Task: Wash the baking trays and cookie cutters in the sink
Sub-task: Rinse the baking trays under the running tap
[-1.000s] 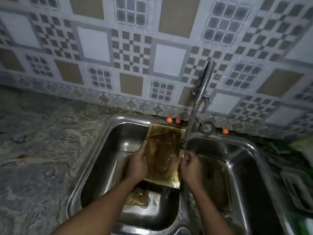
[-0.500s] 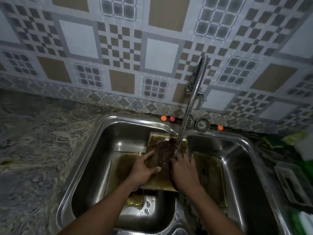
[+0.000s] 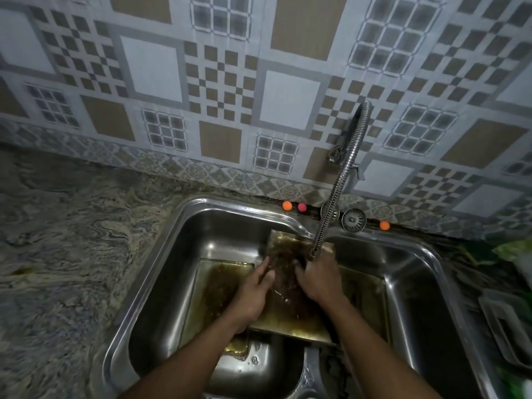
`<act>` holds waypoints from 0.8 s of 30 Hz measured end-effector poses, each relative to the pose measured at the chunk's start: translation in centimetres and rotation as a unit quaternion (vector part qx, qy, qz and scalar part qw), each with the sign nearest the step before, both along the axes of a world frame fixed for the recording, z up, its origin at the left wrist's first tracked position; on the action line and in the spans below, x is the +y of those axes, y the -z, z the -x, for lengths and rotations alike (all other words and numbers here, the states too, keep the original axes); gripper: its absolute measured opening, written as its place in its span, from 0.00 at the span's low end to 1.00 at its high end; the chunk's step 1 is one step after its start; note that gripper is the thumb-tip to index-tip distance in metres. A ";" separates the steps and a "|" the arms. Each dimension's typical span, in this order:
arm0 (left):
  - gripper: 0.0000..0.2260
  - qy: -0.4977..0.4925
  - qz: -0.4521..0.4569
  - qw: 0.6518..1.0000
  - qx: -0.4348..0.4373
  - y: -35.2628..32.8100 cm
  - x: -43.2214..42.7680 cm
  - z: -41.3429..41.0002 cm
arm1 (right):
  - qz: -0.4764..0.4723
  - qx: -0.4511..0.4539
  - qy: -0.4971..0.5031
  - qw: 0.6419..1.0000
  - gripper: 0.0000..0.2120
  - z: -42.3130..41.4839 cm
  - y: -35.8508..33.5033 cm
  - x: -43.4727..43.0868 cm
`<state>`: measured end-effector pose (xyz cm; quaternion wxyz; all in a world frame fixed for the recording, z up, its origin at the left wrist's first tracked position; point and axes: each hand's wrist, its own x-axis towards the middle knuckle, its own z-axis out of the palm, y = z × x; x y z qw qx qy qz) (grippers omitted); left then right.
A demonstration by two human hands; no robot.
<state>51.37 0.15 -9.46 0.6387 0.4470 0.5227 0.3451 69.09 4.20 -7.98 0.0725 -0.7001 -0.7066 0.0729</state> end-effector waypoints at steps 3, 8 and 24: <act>0.23 0.006 -0.029 1.000 0.003 -0.7 -0.3 -1.3 | 0.008 0.005 0.091 0.996 0.21 -0.5 0.5 1.5; 0.21 -0.009 -0.033 0.999 -0.021 -1.0 0.4 -2.1 | 0.065 0.075 -0.131 0.986 0.20 2.7 0.0 -0.4; 0.29 -0.090 -0.062 0.993 0.053 0.1 0.8 -3.1 | 0.082 0.023 -0.060 0.995 0.10 -3.5 -3.2 -8.0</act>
